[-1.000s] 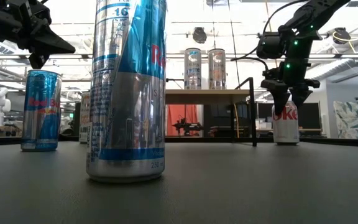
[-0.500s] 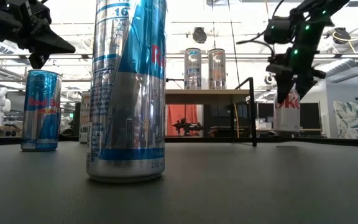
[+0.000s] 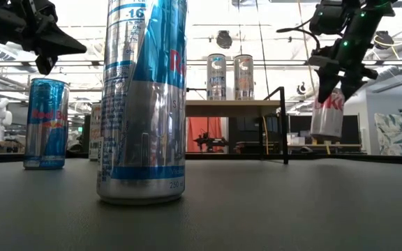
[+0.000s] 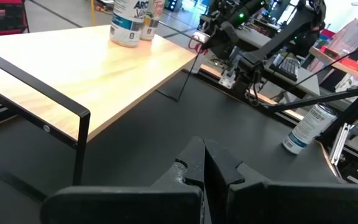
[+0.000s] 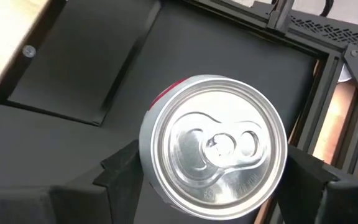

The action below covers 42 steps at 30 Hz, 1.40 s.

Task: Place canned beverage on shelf
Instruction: Put the top red silver soda can on the shelf

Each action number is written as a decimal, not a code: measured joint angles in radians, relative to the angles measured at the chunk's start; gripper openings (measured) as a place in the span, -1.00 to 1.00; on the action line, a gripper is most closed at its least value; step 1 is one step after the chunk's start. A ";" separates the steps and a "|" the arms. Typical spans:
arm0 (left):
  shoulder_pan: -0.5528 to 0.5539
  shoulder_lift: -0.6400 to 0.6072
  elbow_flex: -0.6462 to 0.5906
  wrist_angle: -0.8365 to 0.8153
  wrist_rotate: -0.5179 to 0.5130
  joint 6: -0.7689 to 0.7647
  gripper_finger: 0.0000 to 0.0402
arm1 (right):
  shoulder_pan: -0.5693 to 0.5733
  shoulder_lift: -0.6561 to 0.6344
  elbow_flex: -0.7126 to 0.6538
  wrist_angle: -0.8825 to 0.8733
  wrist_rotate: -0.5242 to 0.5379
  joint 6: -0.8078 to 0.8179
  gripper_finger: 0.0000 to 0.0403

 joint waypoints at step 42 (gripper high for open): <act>0.000 0.091 0.000 0.250 0.001 0.022 0.21 | 0.007 -0.008 0.013 -0.020 -0.067 0.001 0.28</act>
